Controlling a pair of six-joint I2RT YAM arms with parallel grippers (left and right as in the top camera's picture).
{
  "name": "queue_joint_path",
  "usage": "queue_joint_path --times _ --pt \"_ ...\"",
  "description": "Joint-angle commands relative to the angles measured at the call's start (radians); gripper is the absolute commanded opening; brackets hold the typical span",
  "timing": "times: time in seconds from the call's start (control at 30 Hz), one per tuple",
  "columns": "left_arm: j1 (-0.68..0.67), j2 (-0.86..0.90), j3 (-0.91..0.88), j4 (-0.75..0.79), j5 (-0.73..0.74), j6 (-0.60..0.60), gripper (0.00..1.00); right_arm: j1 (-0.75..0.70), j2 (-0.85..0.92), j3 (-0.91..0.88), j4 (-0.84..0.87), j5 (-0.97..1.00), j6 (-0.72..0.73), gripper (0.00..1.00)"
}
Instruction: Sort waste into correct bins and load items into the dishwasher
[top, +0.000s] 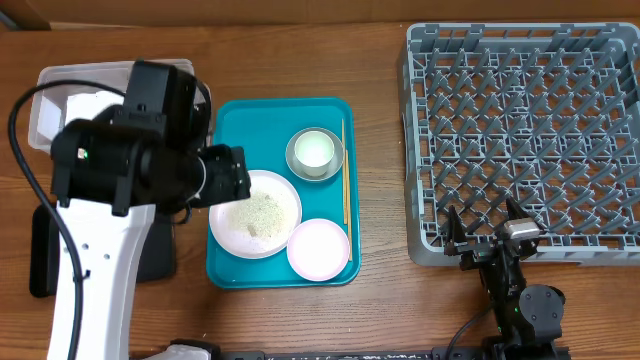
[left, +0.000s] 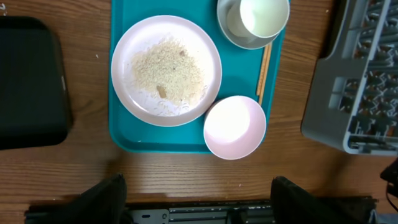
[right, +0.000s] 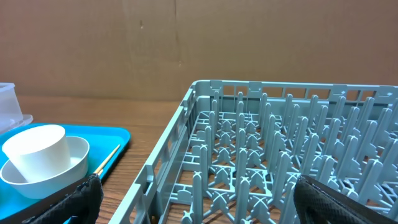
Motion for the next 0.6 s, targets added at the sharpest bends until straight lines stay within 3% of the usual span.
queue_joint_path --times 0.0,0.17,0.27,0.3,0.33,0.37,0.57 --pt "-0.007 0.001 -0.094 0.05 -0.006 -0.043 0.74 -0.003 -0.01 -0.01 0.006 0.009 -0.001 1.0" --pt "-0.008 0.006 -0.235 0.162 0.075 -0.072 0.75 -0.003 -0.01 -0.01 0.006 0.009 -0.001 1.0" --pt "-0.012 0.016 -0.338 0.257 0.177 0.014 0.74 -0.003 -0.01 -0.01 0.006 0.009 -0.001 1.0" --pt "-0.016 0.018 -0.367 0.283 0.215 0.047 0.67 -0.003 -0.01 -0.01 0.006 0.009 -0.001 1.0" --pt "-0.034 0.023 -0.428 0.335 0.3 0.103 0.46 -0.003 -0.01 -0.01 0.006 0.009 -0.001 1.0" --pt "-0.044 0.024 -0.453 0.356 0.332 0.12 0.41 -0.003 -0.01 -0.01 0.006 0.009 -0.001 1.0" --pt "-0.165 0.024 -0.565 0.508 0.35 0.141 0.59 -0.003 -0.01 -0.01 0.006 0.009 -0.001 1.0"
